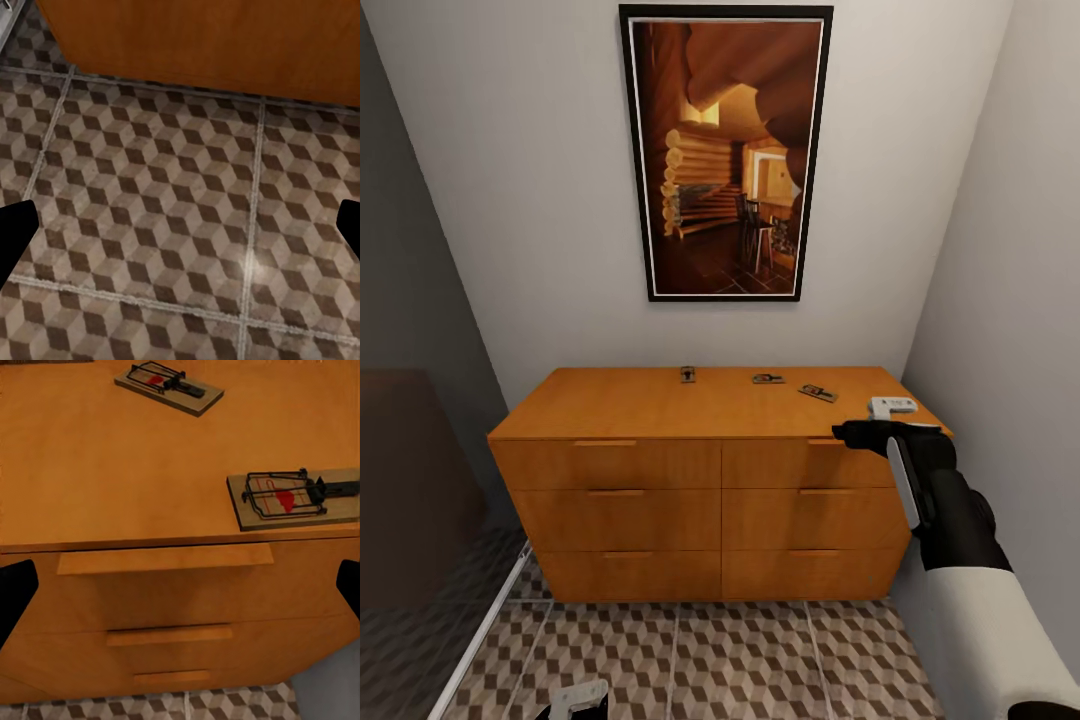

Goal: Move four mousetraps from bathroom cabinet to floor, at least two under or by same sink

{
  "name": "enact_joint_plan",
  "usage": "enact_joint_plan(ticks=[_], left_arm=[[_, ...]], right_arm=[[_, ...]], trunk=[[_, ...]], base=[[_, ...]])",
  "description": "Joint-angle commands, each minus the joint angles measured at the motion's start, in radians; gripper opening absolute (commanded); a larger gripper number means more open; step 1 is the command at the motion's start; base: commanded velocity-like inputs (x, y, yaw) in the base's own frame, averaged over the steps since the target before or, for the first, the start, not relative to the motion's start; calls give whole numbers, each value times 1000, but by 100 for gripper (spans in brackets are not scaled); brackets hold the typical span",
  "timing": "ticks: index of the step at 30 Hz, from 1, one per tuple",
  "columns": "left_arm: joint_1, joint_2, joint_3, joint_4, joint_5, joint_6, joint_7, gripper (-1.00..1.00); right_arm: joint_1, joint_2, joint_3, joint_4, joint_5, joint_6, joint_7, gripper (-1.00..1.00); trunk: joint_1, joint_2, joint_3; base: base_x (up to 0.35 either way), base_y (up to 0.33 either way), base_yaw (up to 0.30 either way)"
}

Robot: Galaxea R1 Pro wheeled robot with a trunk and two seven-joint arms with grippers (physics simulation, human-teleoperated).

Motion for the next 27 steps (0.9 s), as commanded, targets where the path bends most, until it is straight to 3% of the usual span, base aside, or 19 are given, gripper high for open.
enact_joint_plan(ticks=[1,14,22,24,27], left_arm=[[-1,-1,4,1,0,-3,0,100],[-1,-1,4,1,0,-3,0,100],[-1,-1,4,1,0,-3,0,100],[-1,-1,4,1,0,-3,0,100],[-1,-1,4,1,0,-3,0,100]], right_arm=[[-1,0,0,-1,8,5,8,100],[-50,0,1,15,10,10,7,100],[-128,-3,3,65,11,12,7,100],[-196,-31,14,79,18,70,11,100],[-226,-60,47,81,24,92,17,100]], trunk=[[0,-1,-1],[0,-1,-1],[0,-1,-1],[0,-1,-1],[0,-1,-1]], base=[[0,0,0],[0,0,0],[0,0,0],[0,0,0],[0,0,0]])
